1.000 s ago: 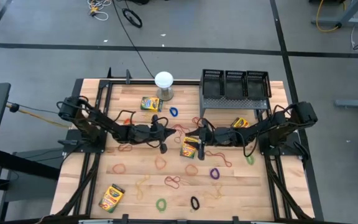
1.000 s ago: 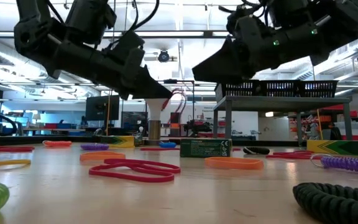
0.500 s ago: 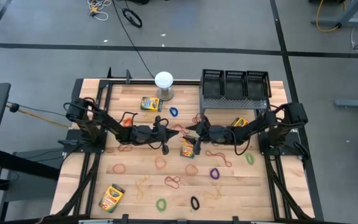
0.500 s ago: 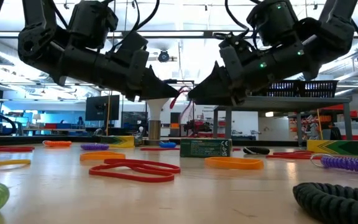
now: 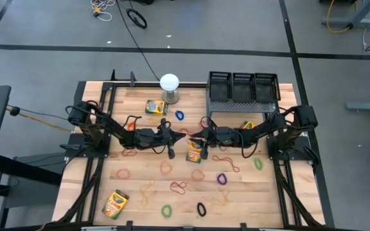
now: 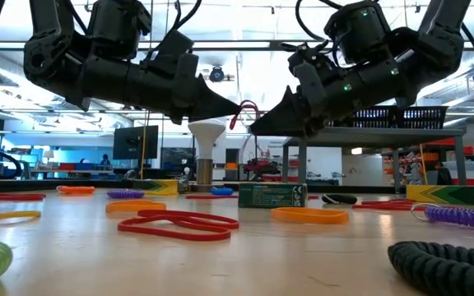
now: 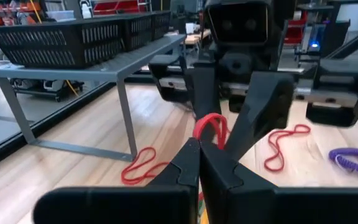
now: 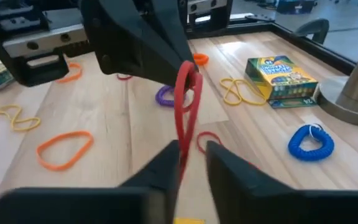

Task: Pick & Place Office Desk Supplies
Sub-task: Put the red rubberband into the right black basket on the shelf

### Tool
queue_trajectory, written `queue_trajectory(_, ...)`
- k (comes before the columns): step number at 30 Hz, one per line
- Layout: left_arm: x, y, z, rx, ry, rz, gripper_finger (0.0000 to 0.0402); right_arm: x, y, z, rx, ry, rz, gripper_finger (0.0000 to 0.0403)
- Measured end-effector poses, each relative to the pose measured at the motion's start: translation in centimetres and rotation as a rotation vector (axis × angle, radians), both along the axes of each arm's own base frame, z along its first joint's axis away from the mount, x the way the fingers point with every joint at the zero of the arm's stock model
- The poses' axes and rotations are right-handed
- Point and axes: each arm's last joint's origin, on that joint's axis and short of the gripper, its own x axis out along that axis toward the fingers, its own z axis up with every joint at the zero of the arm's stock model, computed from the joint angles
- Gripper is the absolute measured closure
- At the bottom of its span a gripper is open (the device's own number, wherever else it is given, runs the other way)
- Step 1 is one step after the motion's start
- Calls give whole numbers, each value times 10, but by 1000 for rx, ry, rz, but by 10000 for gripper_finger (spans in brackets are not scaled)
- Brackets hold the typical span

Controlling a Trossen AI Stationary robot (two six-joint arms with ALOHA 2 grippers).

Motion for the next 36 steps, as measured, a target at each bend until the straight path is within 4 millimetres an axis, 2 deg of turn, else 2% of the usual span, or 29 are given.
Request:
queue_trajectory(2,0,0,0,-2,-4,0,385,0,3,0,-22,1,2,369)
queue_trajectory(4,0,0,0,-3,-5,3,374,-1,7,0,-55,4,-3,391)
queue_trajectory(10,-1,2,1,1,0,55,317,-3,17,4,-124,3,-6,392)
queue_trajectory(18,-5,-1,14,26,19,41,227,-17,19,29,-164,49,-62,398)
queue_trajectory(23,-9,-7,21,50,36,33,192,-42,15,64,-198,62,-114,399)
queue_trajectory(28,-10,-9,24,47,20,26,191,-84,6,109,-249,41,-210,401)
queue_trajectory(36,-10,-11,24,21,12,21,204,-160,-25,187,-334,158,-615,402)
